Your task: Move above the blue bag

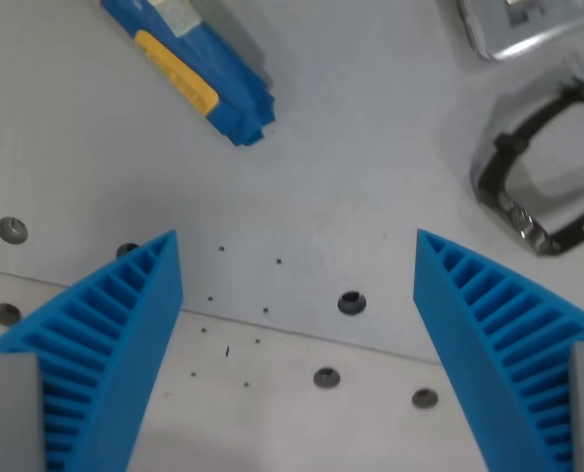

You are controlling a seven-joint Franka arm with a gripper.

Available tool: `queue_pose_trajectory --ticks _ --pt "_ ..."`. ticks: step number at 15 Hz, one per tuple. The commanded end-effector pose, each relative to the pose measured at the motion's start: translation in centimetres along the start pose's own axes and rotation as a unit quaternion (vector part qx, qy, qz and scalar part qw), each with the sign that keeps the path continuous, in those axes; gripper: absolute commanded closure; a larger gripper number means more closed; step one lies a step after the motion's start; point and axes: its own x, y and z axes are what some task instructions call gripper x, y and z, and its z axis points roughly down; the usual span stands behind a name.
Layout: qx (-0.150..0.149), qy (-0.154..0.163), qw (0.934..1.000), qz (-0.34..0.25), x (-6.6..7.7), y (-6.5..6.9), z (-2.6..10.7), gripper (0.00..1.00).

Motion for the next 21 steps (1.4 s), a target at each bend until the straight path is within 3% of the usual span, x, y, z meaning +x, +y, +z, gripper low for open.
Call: queue_pose_trajectory --ticks 1,6,13,21 --pt "-0.002 0.016 0.9934 -0.114 0.7 -0.5 0.6 0.00" --pt "-0.001 0.019 0.9827 -0.184 1.8 -1.7 2.0 0.00" --pt "-0.001 0.017 0.9621 -0.272 3.6 -3.5 4.2 0.00" --pt "-0.004 0.012 0.9431 -0.332 5.7 -5.2 6.6 0.00"
